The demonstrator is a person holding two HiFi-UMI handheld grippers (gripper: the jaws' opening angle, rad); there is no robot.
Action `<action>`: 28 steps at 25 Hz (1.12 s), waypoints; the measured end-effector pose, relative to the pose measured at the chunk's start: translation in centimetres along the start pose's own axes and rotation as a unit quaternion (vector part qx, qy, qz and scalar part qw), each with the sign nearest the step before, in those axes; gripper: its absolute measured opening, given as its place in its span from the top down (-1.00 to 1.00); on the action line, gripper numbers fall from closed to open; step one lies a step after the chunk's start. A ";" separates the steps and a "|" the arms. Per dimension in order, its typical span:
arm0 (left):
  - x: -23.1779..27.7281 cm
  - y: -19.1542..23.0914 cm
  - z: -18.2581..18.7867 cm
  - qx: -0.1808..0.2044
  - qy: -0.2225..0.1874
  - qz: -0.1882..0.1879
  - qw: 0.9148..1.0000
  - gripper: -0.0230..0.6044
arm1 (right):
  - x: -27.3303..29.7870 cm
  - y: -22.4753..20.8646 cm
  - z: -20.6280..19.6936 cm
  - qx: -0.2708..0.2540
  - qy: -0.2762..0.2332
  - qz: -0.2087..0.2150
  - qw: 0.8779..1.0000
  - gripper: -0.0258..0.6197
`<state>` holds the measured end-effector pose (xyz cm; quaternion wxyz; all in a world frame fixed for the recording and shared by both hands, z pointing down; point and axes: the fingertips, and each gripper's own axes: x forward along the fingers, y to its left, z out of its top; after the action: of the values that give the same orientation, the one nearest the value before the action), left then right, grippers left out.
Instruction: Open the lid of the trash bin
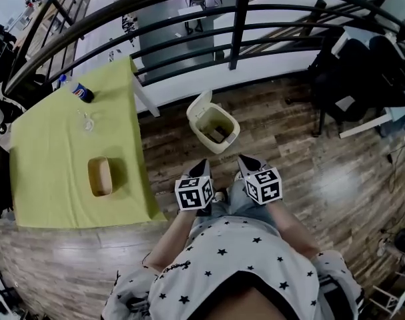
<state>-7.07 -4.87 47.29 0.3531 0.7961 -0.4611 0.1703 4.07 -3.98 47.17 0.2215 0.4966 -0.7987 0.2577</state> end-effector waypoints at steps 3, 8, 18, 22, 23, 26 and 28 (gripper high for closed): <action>-0.7 -0.2 0.6 0.001 -0.010 0.000 1.000 0.91 | -0.9 0.5 0.7 -0.010 -0.010 0.003 1.000 0.94; -1.7 -0.6 1.3 0.005 -0.025 -0.001 1.000 0.91 | -2.3 1.2 1.3 -0.017 -0.025 0.006 1.000 0.94; -2.7 -0.7 0.8 0.013 -0.029 -0.003 0.999 0.91 | -3.5 1.8 1.1 -0.009 -0.042 0.009 0.999 0.94; -2.9 -0.9 0.8 0.017 -0.029 -0.005 0.999 0.91 | -3.8 2.0 1.1 -0.003 -0.047 0.015 0.999 0.94; -2.9 -1.0 0.7 0.017 -0.028 -0.005 0.999 0.91 | -3.9 2.1 1.1 -0.004 -0.048 0.018 0.999 0.94; -2.9 -1.2 0.6 0.018 -0.025 -0.007 1.000 0.91 | -4.1 2.3 1.0 -0.012 -0.046 0.021 0.999 0.94; -2.9 -1.3 0.5 0.018 -0.023 -0.008 1.000 0.91 | -4.1 2.4 0.9 -0.013 -0.045 0.022 0.999 0.94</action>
<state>-7.48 -3.03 44.69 0.3294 0.8096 -0.4598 0.1573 3.49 -0.87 43.56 0.1859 0.4873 -0.8216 0.2299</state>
